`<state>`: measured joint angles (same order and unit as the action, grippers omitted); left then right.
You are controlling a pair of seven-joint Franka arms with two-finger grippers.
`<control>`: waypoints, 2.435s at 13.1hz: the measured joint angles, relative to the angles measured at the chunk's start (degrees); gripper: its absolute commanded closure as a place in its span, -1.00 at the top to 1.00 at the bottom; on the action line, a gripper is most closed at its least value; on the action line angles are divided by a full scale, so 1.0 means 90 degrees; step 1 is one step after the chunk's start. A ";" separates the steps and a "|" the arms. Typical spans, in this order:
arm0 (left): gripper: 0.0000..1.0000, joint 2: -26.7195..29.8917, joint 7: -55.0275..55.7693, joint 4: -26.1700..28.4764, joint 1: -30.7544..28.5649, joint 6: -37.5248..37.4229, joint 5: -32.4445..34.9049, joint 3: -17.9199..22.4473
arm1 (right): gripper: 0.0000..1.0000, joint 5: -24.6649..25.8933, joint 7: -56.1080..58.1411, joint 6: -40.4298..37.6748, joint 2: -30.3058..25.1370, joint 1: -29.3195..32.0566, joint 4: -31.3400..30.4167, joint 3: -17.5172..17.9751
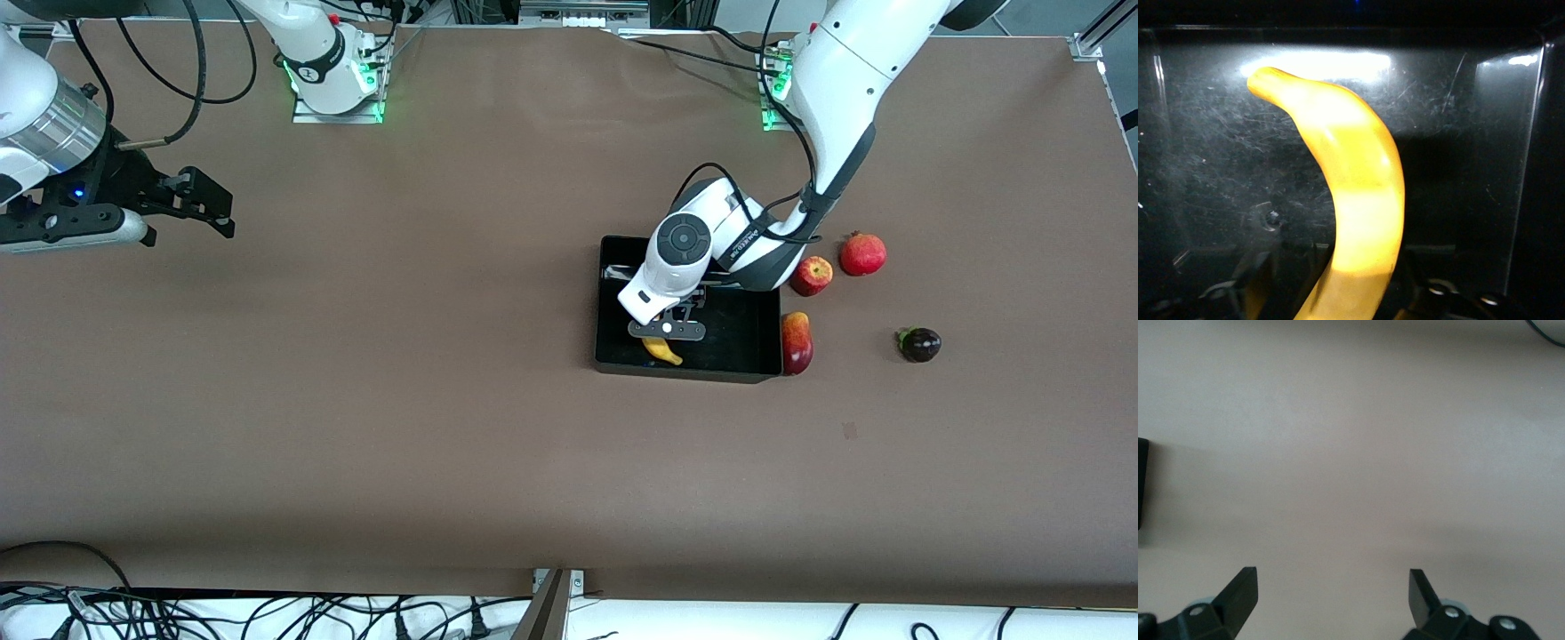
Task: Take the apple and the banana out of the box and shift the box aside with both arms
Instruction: 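Reach the left gripper into the box and grasp the yellow banana, then place the banana with the left gripper while the right gripper reaches the box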
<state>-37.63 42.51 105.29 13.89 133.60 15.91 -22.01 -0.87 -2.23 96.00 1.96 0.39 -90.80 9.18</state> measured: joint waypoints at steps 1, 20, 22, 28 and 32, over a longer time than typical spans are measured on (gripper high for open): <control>-0.99 -0.0002 0.0000 0.0000 -0.0005 -0.0001 0.0000 0.0007 | 1.00 0.0000 0.0000 0.0000 0.0000 0.0000 0.0000 0.0000; -1.00 0.1020 -0.3522 -0.1670 -0.1662 -0.3763 0.0011 0.0077 | 1.00 -0.0039 0.0030 0.0032 0.0096 -0.0161 -0.0010 0.0035; -0.94 0.0878 -0.5037 -0.1642 -0.2243 -0.3893 0.0014 0.0129 | 1.00 0.0011 0.0016 0.0157 0.0317 -0.0487 -0.0025 0.0043; -0.86 0.0273 -0.6611 -0.0847 -0.3332 -0.2482 0.0025 0.0145 | 1.00 0.0015 -0.0028 0.0299 0.1172 -0.1042 -0.0058 0.0060; 1.00 0.0266 -0.6624 0.0017 -0.3556 -0.1232 0.0276 0.0138 | 1.00 -0.0330 -0.1795 0.1079 0.1516 -0.2252 -0.0069 0.0098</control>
<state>-35.23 -17.10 105.44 -18.11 122.51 18.39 -20.77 -3.84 -18.39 105.72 15.60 -19.88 -91.42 10.07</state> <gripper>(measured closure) 0.599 0.000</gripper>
